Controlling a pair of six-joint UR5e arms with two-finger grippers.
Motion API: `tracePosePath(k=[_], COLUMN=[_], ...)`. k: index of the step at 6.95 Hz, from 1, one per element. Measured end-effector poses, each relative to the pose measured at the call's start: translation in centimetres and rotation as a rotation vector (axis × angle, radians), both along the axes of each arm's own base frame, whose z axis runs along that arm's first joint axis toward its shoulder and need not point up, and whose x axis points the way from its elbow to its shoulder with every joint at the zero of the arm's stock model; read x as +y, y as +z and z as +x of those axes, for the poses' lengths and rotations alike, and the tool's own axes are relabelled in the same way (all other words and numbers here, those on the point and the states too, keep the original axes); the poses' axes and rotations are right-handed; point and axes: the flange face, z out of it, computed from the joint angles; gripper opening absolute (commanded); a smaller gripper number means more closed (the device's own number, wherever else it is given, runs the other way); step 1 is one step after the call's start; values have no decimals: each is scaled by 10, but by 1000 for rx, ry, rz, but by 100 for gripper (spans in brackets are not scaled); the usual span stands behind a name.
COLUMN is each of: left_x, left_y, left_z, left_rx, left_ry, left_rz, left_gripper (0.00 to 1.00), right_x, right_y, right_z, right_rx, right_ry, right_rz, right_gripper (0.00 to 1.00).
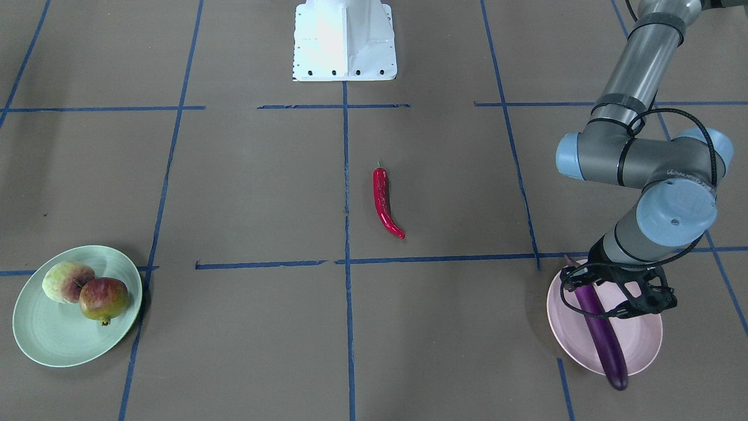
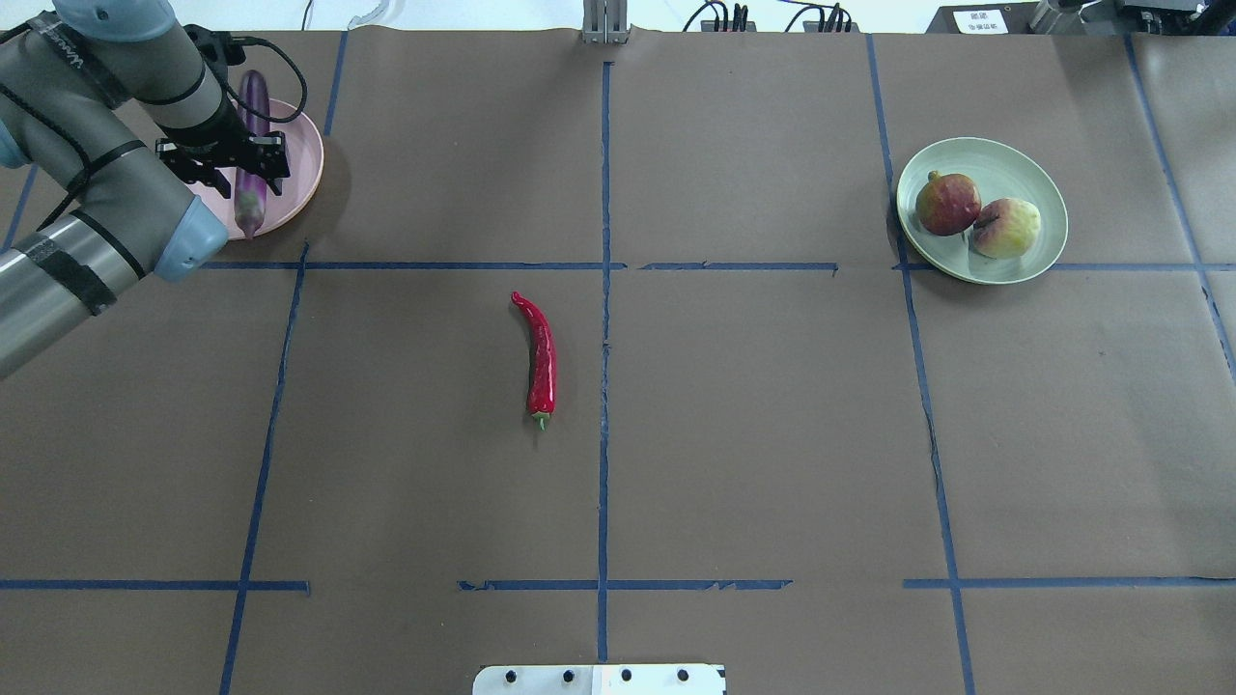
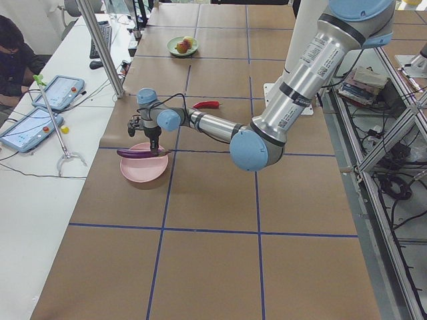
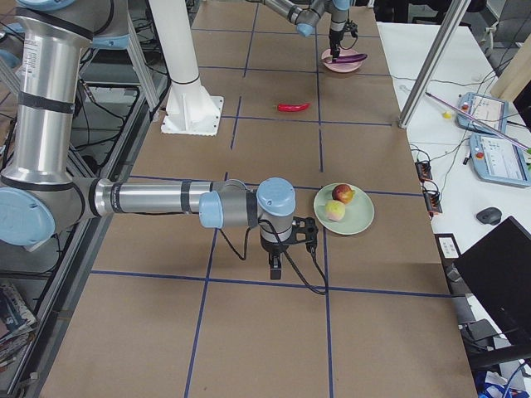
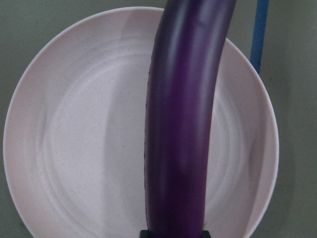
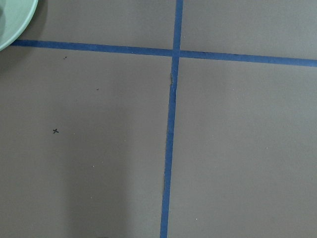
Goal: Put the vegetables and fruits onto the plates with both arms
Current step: 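Carry the eggplant with the left gripper onto the pink plate and release, then move the left gripper to the red chili pepper and grasp it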
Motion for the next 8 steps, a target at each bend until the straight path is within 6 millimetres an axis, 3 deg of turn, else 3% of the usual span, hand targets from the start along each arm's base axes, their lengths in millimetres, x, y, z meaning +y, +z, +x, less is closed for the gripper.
tracePosePath(k=[1, 3, 4, 5, 6, 7, 8], left_x=[2, 17, 39, 76, 118, 164, 202], left_y=[-15, -80, -119, -154, -188, -216, -232], left_z=[-6, -9, 15, 64, 127, 187, 232], left_rx=[44, 111, 137, 148, 139, 124, 111], left_ry=[21, 39, 45, 46, 26, -6, -33], left_rz=[-2, -12, -14, -22, -25, -20, -9], left_gripper=[100, 100, 100, 100, 100, 100, 98], right_x=[0, 0, 0, 0, 0, 0, 0], right_y=[0, 0, 0, 0, 0, 0, 0], right_z=[0, 0, 0, 0, 0, 0, 0], right_rx=[0, 1, 0, 0, 0, 0, 0], right_ry=[0, -1, -1, 0, 0, 1, 1], right_rz=[0, 1, 1, 0, 0, 0, -1], right_gripper=[100, 100, 100, 100, 100, 100, 100])
